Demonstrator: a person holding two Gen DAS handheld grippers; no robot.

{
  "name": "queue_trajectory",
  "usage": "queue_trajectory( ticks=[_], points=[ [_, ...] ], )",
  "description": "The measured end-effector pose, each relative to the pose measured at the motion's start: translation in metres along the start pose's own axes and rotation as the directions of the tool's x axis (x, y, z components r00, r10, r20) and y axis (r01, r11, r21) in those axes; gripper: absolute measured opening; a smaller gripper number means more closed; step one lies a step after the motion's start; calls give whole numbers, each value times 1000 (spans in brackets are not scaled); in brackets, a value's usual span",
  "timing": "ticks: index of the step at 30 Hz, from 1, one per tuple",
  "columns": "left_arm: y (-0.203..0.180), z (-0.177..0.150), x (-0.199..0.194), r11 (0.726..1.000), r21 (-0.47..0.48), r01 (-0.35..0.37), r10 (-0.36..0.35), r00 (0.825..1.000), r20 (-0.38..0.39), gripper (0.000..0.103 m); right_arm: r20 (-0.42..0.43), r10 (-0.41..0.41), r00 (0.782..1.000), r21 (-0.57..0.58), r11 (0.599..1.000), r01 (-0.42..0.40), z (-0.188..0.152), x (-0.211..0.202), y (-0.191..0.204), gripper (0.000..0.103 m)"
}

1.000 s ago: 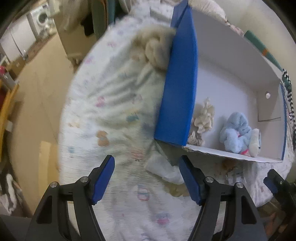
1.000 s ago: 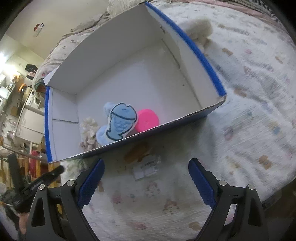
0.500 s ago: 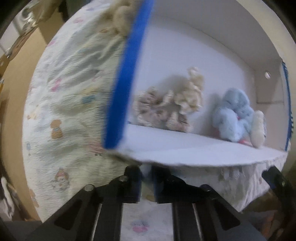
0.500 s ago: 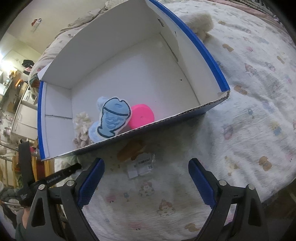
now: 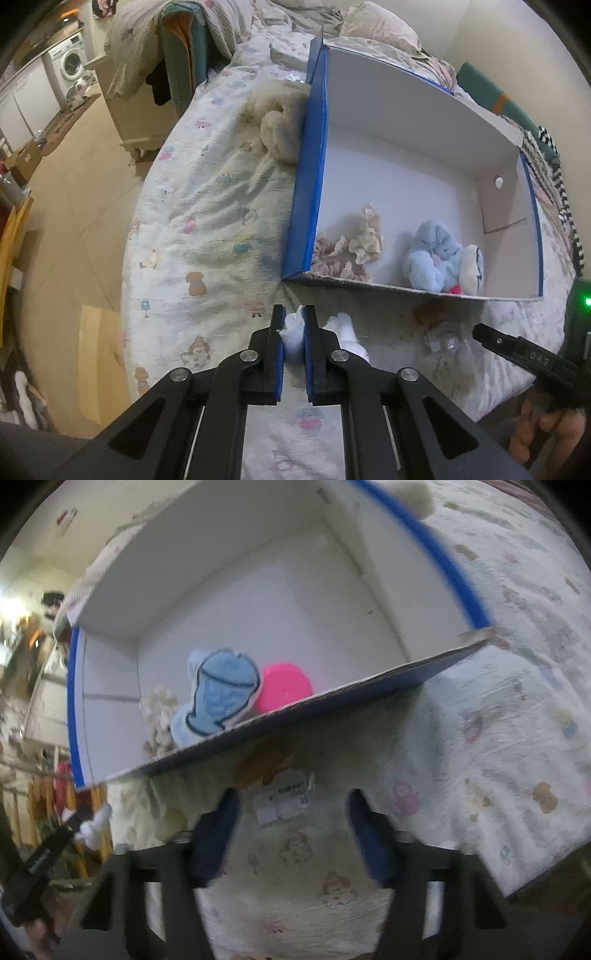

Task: Organize soft objects
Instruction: 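Grasp the white sock with the left tool while the right tool grasps the clear plastic bag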

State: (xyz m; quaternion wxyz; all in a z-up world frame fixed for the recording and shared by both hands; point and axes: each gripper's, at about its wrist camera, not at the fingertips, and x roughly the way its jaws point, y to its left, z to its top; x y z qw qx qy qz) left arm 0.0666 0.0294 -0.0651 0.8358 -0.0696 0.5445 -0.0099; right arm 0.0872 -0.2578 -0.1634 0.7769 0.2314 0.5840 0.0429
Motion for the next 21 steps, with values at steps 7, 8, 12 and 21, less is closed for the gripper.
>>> queue_trajectory(
  ticks=[7, 8, 12, 21],
  points=[
    [6, 0, 2, 1000, -3, -6, 6, 1000, -11, 8, -64, -77, 995, -13, 997, 77, 4, 33, 11, 59],
    [5, 1, 3, 1000, 4, -10, 11, 1000, -9, 8, -74, -88, 993, -18, 996, 87, 4, 39, 12, 59],
    [0, 0, 5, 1000, 19, -13, 14, 1000, -8, 8, -111, -102, 988, -66, 993, 95, 0, 58, 17, 35],
    [-2, -1, 5, 999, 27, -25, 25, 1000, -1, 8, -91, -40, 995, -105, 994, 31, -21, 35, 19, 24]
  ],
)
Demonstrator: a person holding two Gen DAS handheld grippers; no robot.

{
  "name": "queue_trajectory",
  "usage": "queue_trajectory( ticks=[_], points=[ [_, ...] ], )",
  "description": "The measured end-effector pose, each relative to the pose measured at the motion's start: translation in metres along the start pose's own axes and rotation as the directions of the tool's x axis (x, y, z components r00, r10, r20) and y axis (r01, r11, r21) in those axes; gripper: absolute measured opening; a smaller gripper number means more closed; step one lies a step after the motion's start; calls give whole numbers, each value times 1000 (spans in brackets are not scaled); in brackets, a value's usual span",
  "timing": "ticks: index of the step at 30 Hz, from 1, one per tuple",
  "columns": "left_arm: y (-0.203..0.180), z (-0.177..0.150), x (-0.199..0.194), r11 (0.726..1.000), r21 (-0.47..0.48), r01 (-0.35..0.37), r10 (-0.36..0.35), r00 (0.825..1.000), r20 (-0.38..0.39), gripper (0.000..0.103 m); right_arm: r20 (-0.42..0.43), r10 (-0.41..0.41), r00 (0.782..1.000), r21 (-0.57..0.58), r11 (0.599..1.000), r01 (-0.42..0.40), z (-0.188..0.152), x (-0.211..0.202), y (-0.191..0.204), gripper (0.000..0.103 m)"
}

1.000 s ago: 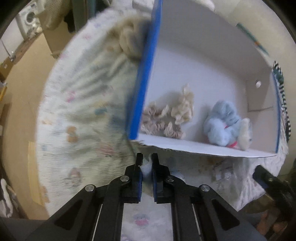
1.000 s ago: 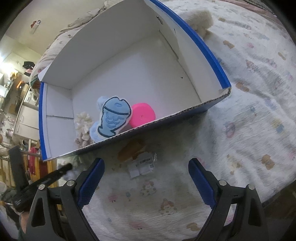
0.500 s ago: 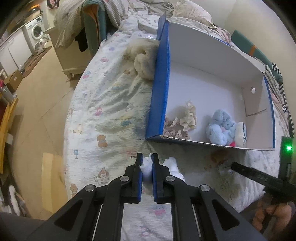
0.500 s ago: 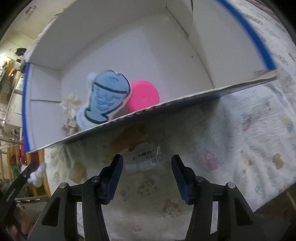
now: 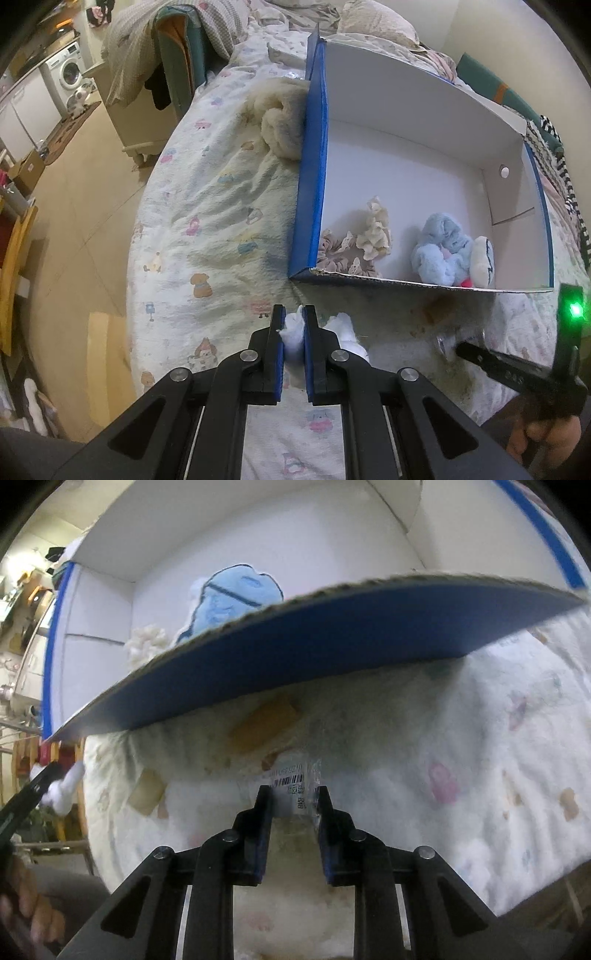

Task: Organize soft objects
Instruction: 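Grasp the white sock with the left tool while the right tool grasps the clear plastic bag, then carry the white sock and plastic bag over into the box with both tools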

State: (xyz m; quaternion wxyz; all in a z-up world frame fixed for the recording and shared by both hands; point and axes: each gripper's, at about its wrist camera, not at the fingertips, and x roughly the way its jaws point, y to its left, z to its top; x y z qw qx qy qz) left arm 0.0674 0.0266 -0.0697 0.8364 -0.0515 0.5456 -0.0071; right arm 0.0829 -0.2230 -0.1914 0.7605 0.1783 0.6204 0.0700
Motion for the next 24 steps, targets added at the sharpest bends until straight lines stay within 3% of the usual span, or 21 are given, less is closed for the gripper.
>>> queue_trajectory(
  ticks=[12, 24],
  points=[
    [-8, -13, -1, 998, 46, -45, 45, 999, 14, 8, 37, 16, 999, -55, 998, -14, -19, -18, 10, 24],
    [-2, -25, -28, 998, 28, -56, 53, 995, 90, 8, 111, 83, 990, -68, 995, -75, -29, -53, 10, 24]
  ],
)
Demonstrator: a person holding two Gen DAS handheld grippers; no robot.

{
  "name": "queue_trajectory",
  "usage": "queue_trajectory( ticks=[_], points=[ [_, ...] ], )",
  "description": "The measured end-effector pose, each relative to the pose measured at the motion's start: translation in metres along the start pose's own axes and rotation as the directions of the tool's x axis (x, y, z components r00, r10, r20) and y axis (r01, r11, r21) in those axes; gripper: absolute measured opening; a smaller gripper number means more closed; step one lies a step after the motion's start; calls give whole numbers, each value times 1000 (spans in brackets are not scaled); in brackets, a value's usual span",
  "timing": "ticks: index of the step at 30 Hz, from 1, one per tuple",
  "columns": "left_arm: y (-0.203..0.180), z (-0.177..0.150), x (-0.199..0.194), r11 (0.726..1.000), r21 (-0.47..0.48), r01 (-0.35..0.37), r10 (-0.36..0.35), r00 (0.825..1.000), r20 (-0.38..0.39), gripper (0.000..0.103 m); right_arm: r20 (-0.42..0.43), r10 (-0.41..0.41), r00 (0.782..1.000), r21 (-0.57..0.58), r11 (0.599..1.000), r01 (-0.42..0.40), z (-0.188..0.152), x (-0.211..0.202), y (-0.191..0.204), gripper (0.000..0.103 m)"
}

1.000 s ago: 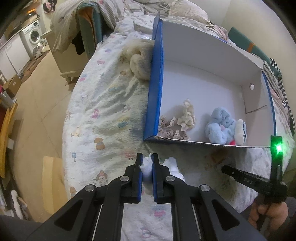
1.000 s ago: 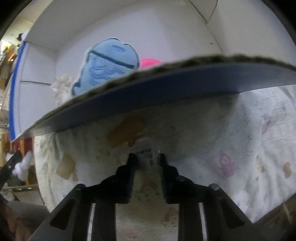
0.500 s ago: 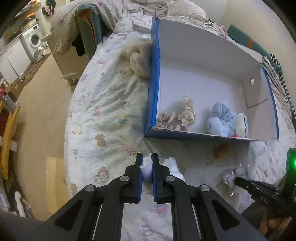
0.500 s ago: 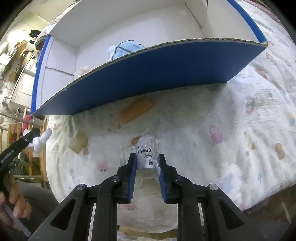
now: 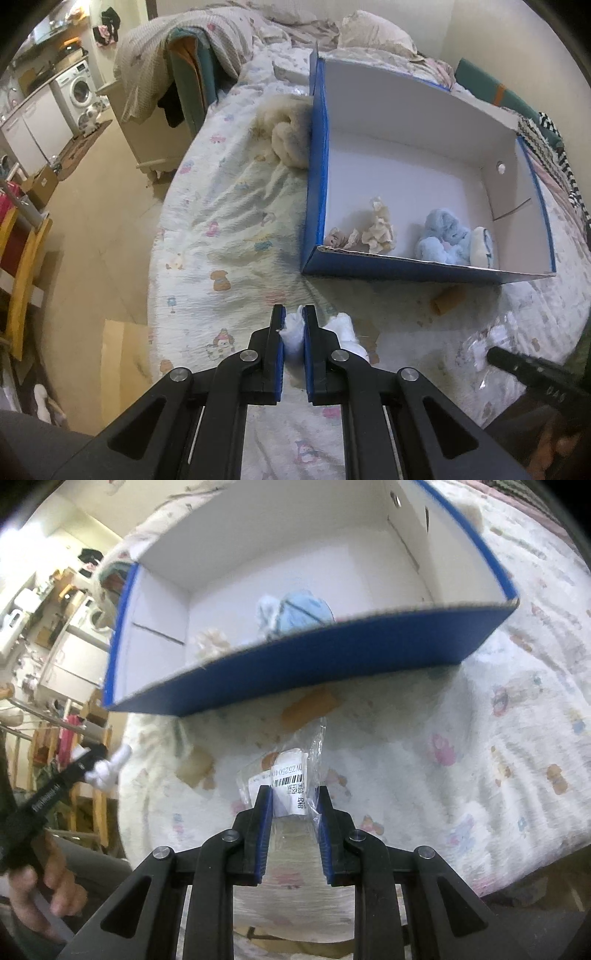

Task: Organize soft objects
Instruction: 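Carry the white sock and plastic bag over into the box with both tools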

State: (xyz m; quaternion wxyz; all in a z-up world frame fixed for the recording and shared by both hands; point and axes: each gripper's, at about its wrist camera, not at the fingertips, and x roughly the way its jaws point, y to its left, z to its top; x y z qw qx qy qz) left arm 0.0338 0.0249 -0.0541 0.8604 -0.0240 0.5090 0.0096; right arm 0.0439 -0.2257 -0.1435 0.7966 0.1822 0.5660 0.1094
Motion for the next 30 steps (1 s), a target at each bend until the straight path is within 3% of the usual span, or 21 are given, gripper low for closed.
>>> queue_trajectory(
  ticks=[11, 16, 19, 30],
  points=[
    [-16, 19, -51, 998, 49, 33, -38, 992, 123, 8, 212, 35, 977, -41, 999, -27, 7, -79, 2, 24],
    [-32, 42, -66, 994, 100, 37, -54, 983, 173, 8, 251, 73, 965, -53, 997, -62, 25, -94, 12, 24],
    [-44, 60, -67, 990, 139, 33, -59, 980, 190, 8, 265, 101, 959, -64, 994, -87, 43, -97, 25, 24],
    [-79, 111, -27, 984, 174, 44, -77, 979, 188, 8, 311, 91, 946, -161, 986, -42, 109, -83, 50, 24]
  ],
)
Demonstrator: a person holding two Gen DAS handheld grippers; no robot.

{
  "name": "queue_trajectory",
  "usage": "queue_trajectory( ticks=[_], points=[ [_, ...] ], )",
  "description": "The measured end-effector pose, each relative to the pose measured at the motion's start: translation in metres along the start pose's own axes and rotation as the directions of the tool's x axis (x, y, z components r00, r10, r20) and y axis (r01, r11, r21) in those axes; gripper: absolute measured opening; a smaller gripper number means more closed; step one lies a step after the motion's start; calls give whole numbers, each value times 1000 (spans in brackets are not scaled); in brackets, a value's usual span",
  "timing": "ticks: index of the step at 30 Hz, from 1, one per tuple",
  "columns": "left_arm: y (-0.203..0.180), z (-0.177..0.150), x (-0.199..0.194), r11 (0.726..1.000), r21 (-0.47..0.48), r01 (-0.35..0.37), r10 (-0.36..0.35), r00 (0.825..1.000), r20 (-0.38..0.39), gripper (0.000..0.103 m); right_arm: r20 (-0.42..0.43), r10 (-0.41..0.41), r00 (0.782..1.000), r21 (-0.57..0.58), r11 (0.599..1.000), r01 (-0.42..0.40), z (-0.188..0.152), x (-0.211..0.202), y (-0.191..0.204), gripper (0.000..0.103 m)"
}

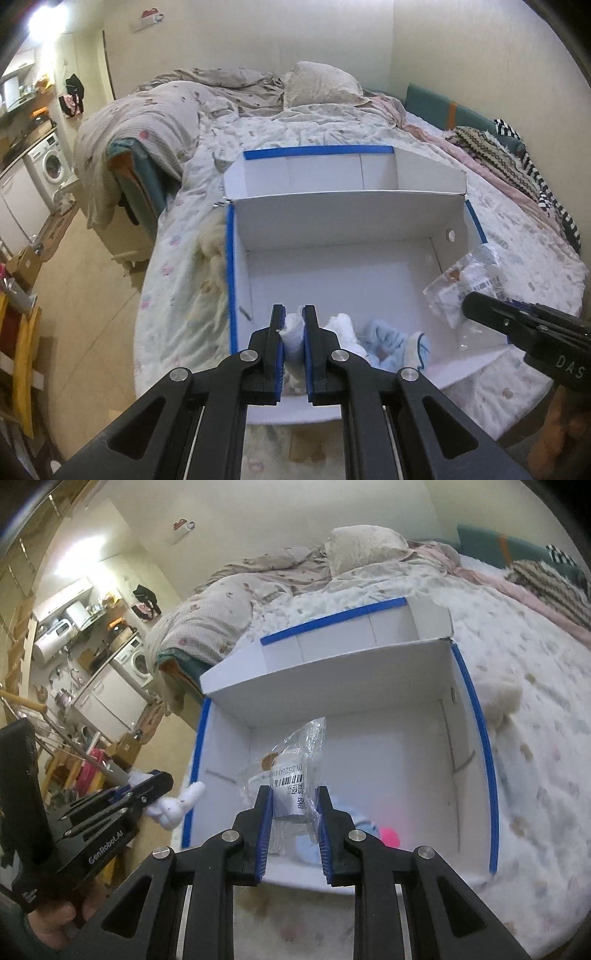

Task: Organize soft objects
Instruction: 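Carry the white sock and plastic bag over into the box with both tools, then open the left tool releasing the sock while the right tool releases the bag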

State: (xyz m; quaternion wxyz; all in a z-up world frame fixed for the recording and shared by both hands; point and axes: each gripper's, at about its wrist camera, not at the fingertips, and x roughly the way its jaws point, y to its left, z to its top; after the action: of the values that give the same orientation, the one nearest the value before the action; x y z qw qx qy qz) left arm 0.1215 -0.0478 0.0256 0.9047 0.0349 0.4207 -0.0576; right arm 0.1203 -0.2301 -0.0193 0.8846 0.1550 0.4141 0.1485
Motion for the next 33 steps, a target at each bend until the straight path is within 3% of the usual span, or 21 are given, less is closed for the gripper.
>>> queue_trajectory(
  ticks=[10, 18, 25, 33],
  points=[
    [-6, -11, 60, 1000, -8, 1, -1, 998, -58, 8, -85, -12, 996, 54, 998, 17, -11, 51, -20, 24],
    [-10, -22, 79, 999, 21, 28, -26, 995, -92, 8, -160, -38, 986, 28, 999, 43, -19, 78, -20, 24],
    [-12, -31, 94, 999, 30, 41, -37, 990, -139, 8, -266, -42, 963, 19, 999, 48, -32, 98, -26, 24],
    [-19, -37, 99, 998, 62, 22, -13, 989, -150, 8, -274, -44, 961, 11, 999, 48, -35, 100, -27, 24]
  ],
)
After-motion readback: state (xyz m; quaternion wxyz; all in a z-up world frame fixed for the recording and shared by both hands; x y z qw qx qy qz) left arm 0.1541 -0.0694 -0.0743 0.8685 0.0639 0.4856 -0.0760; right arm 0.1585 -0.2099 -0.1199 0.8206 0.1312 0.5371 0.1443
